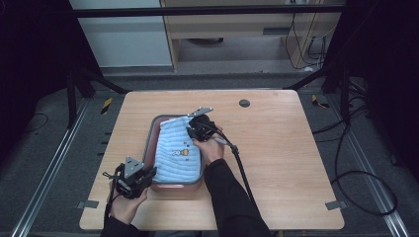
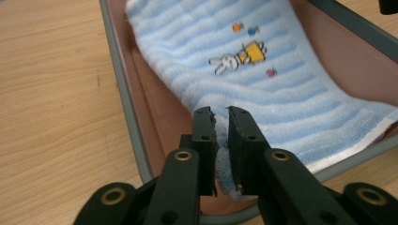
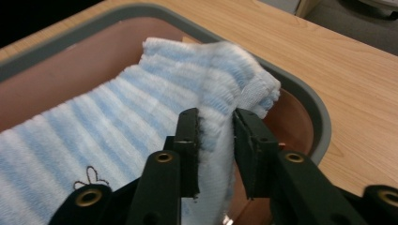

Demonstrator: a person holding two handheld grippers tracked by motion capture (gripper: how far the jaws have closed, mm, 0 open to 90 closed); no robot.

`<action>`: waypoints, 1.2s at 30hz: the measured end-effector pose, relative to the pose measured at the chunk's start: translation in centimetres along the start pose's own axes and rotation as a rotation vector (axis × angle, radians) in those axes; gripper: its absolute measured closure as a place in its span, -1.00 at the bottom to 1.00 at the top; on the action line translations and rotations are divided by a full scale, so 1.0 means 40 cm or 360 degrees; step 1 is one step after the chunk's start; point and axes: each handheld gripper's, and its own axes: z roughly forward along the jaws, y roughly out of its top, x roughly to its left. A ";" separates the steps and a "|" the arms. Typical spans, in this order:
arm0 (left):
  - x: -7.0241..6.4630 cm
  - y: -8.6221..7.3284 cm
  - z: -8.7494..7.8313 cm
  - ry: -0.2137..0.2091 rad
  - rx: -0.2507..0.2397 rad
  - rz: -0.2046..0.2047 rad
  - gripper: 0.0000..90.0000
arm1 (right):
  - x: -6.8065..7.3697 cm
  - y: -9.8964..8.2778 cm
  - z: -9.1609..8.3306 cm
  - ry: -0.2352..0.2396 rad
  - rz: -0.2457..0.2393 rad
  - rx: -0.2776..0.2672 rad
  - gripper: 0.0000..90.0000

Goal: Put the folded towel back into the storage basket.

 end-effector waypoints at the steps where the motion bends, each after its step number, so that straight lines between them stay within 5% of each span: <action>1: 0.002 0.000 0.000 0.0001 -0.0003 -0.0002 0.72 | 0.001 -0.002 0.000 -0.0016 -0.0007 -0.0003 0.48; 5: 0.006 0.000 -0.004 -0.0005 -0.0008 -0.0056 0.64 | -0.004 0.001 -0.017 -0.0041 -0.0011 -0.0054 0.36; 9: 0.017 0.004 -0.009 0.0014 -0.0053 -0.0038 0.60 | -0.015 0.009 -0.053 -0.0042 0.0002 -0.0151 0.23; 13: 0.012 0.006 -0.016 -0.0093 -0.0074 -0.0079 0.54 | -0.027 0.011 -0.092 -0.0041 0.0037 -0.0241 0.03; 16: 0.018 0.011 -0.021 -0.0068 -0.0116 -0.0032 0.49 | -0.038 0.010 -0.119 -0.0048 0.0040 -0.0279 -0.07; 36: 0.077 0.022 -0.045 -0.0019 -0.0235 -0.0009 -0.06 | -0.162 -0.088 -0.314 -0.0144 0.0133 -0.0380 -0.54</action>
